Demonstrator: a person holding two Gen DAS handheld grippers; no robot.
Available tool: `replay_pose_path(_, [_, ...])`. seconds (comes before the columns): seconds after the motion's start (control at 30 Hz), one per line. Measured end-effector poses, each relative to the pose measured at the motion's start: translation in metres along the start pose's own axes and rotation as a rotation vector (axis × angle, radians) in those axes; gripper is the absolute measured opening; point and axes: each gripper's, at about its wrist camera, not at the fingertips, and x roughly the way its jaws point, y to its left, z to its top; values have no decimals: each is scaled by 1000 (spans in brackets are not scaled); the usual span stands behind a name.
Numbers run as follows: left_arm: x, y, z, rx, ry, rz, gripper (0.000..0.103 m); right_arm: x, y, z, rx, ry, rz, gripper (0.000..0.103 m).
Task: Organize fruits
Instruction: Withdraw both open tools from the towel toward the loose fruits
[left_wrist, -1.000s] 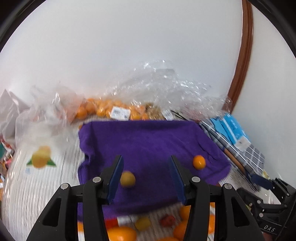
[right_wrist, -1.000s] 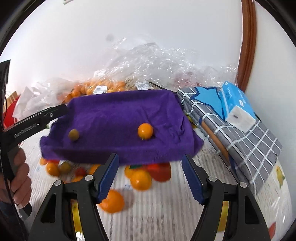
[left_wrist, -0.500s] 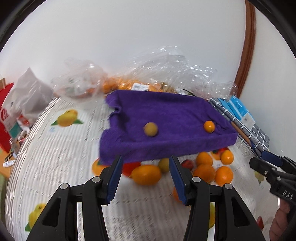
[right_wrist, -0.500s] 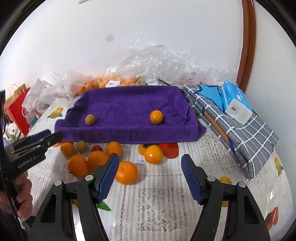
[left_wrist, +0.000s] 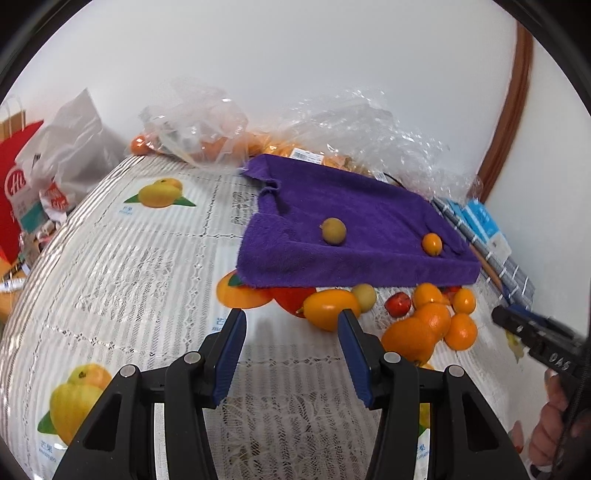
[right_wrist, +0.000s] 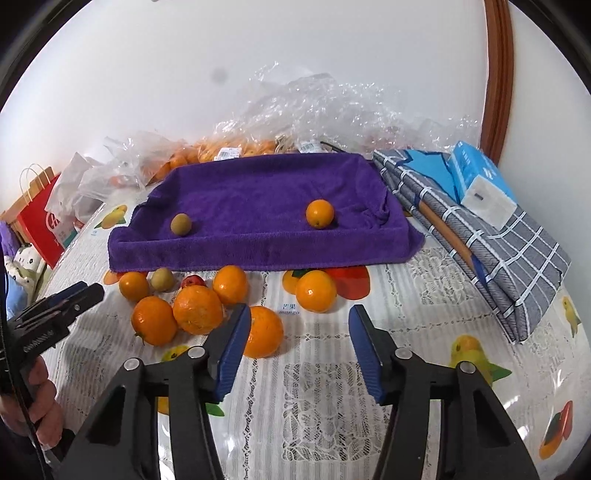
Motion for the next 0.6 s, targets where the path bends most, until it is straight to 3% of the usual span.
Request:
replay_pose_path(0.23, [8,12,2,-57,27,12,49,21,6,-2,-9,46,79,51])
replay_pose_path(0.43, [11,8,1,-28,29,10,49,42,17,-5,-20,111,173,51])
replay_pose_path(0.6, [13,3,1,-6,38,-11,49,45,21,-8,-53,116,187,51])
